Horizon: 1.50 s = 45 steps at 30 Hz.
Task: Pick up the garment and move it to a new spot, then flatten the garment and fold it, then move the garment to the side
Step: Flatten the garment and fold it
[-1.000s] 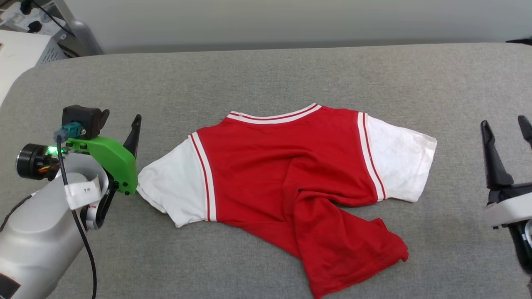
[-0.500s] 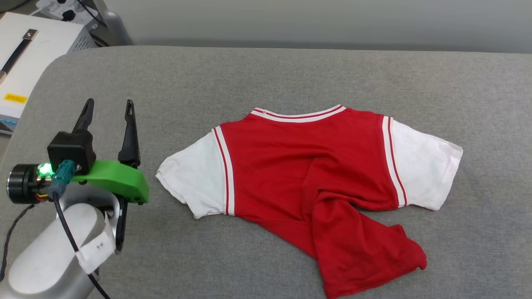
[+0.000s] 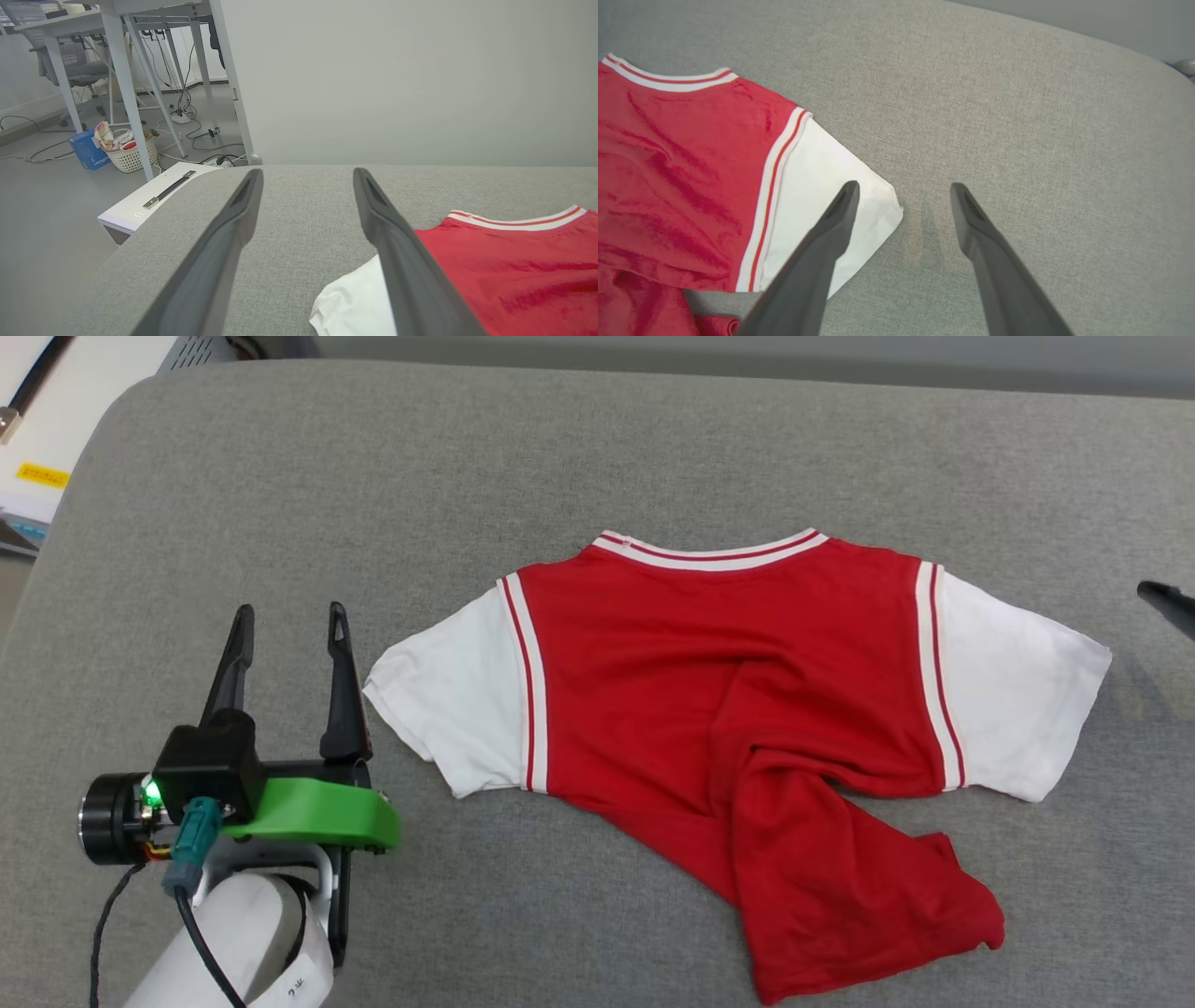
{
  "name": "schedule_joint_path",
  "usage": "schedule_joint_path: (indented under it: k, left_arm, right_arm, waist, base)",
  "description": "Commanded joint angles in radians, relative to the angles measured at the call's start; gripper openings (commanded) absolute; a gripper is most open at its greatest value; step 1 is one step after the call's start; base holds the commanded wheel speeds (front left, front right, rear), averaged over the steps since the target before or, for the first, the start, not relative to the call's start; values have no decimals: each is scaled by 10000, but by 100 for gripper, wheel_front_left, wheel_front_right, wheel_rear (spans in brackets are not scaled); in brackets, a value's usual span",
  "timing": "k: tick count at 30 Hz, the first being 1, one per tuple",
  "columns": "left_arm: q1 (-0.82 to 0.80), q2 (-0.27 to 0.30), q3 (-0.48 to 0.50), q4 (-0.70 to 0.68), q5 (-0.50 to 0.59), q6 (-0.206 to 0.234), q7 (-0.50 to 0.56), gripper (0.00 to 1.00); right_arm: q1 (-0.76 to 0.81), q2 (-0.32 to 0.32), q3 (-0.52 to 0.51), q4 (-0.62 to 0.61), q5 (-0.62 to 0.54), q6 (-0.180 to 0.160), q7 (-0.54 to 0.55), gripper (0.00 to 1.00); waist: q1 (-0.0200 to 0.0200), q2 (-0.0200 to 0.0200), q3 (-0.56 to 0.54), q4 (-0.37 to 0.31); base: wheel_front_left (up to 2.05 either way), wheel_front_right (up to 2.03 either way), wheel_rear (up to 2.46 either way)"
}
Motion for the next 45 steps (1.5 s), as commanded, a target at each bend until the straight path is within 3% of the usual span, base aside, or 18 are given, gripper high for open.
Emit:
schedule_joint_path:
  k: [1, 5, 12, 22, 23, 24, 25, 32, 33, 36, 41, 45]
  left_arm:
    - [200, -191, 108, 29, 211, -160, -56, 100]
    - [181, -693, 420, 156, 607, -547, -56, 100]
    - [-59, -1291, 957, 420, 1151, -1224, -56, 100]
    - [-134, -1882, 1674, 931, 1781, -1914, -57, 100]
    - [-122, -1914, 1753, 985, 1844, -1979, -57, 100]
    - [-108, -1933, 1817, 1031, 1891, -2029, -57, 100]
    - [-93, -1957, 1882, 1107, 1935, -2102, -57, 100]
    - [-320, -1757, 2232, 1718, 2163, -2657, -57, 100]
    - [-636, -1491, 2286, 2025, 2183, -2984, -57, 100]
    - [-1100, -1198, 2262, 2254, 2052, -3407, 170, 100]
    - [-2174, -716, 2051, 2495, 1622, -4355, 1511, 100]
    - [-3143, -304, 1763, 2842, 1067, -5027, 3299, 100]
  right_arm:
    - [-200, -49, 177, 154, 102, -7, 390, 100]
    - [-368, 18, 373, 519, 224, -7, 973, 100]
    - [-649, 449, 784, 1355, 29, -7, 865, 100]
    - [224, 559, 1982, 1805, 363, -7, 1096, 100]
    - [253, 541, 2031, 1805, 408, -7, 1008, 87]
    - [247, 522, 2055, 1774, 410, -7, 851, 36]
    - [223, 495, 2042, 1744, 428, -7, 608, 0]
    - [-49, 258, 1778, 1218, 592, -7, -1219, 0]
    - [-36, 8, 1733, 874, 694, -7, -1771, 0]
    - [104, -279, 1674, 522, 828, -7, -2107, 0]
    - [471, -694, 1599, 6, 968, -7, -2392, 0]
    - [756, -818, 1574, -323, 1011, -7, -2534, 0]
  waist:
    - [0, 0, 370, 235]
    - [0, 0, 743, 413]
    - [0, 0, 1243, 630]
    - [0, 0, 1232, 613]
    - [0, 0, 1192, 578]
    - [0, 0, 1151, 541]
    - [0, 0, 1099, 504]
    - [0, 0, 479, 192]
    - [0, 0, 198, 23]
    - [0, 0, 0, -120]
    - [0, 0, -116, -351]
    - [0, 0, -81, -568]
  base:
    - [0, 0, 0]
    - [0, 0, 0]
    - [0, 0, 0]
    - [0, 0, 0]
    - [0, 0, 0]
    - [0, 0, 0]
    - [0, 0, 0]
    - [0, 0, 0]
    - [0, 0, 0]
    - [0, 0, 0]
    - [0, 0, 0]
    - [0, 0, 0]
